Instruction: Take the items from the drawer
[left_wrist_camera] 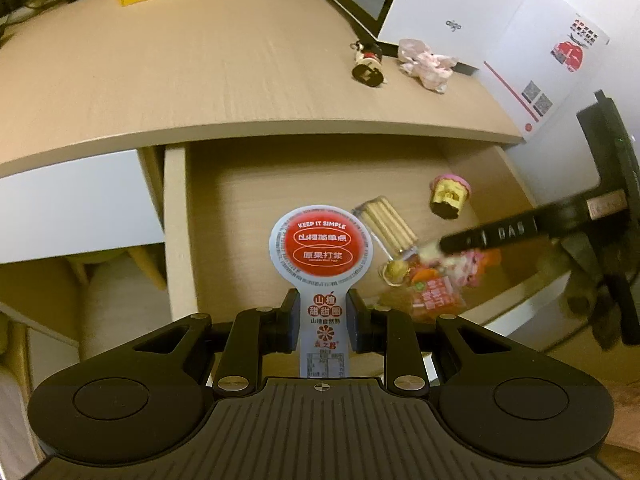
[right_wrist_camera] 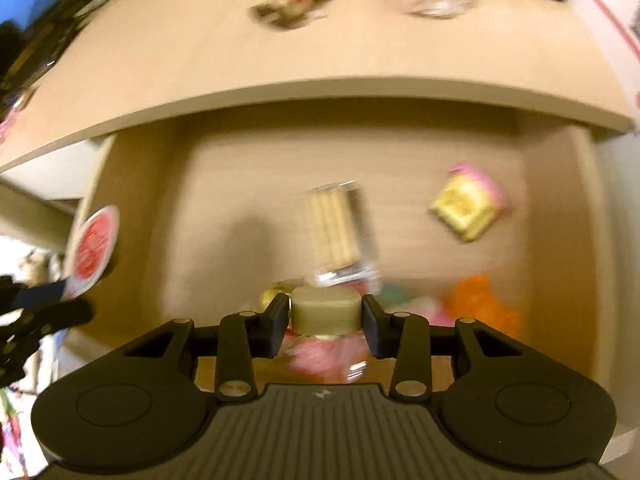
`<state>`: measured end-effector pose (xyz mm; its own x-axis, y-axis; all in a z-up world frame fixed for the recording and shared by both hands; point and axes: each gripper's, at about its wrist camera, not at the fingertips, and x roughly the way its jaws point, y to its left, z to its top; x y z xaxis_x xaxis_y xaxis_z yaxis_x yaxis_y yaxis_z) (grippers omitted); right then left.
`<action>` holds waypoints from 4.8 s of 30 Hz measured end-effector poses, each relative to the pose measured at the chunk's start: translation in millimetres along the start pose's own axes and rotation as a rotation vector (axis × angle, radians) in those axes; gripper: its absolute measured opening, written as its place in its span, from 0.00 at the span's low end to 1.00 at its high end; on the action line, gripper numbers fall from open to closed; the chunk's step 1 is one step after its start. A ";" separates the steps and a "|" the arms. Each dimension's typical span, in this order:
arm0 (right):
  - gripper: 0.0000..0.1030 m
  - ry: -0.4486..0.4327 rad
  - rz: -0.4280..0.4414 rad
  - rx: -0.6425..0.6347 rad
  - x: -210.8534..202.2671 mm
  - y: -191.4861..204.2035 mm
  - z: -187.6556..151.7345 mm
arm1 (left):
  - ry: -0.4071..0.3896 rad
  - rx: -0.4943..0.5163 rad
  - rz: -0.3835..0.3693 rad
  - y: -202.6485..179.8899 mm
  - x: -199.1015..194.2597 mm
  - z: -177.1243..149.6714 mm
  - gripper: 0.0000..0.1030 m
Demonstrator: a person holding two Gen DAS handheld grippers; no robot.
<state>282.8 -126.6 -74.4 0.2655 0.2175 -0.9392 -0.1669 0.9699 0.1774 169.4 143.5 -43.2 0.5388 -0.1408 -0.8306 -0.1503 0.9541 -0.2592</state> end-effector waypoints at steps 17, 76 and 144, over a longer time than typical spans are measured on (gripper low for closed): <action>0.62 0.047 -0.038 -0.338 66.6 45.6 45.4 | 0.009 -0.113 0.052 4.4 4.1 5.7 0.26; 0.29 -0.395 0.232 0.201 -97.3 -64.3 73.5 | -0.276 -0.174 0.055 -7.5 11.9 76.5 0.27; 0.99 -0.187 0.049 0.070 -36.6 -54.6 -73.8 | 0.208 0.640 -0.170 -116.3 186.1 73.9 0.40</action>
<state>212.2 -195.6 -71.5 0.4315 0.2744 -0.8594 -0.1188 0.9616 0.2474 348.4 25.9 -131.2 0.3317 -0.2886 -0.8982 0.4751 0.8736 -0.1052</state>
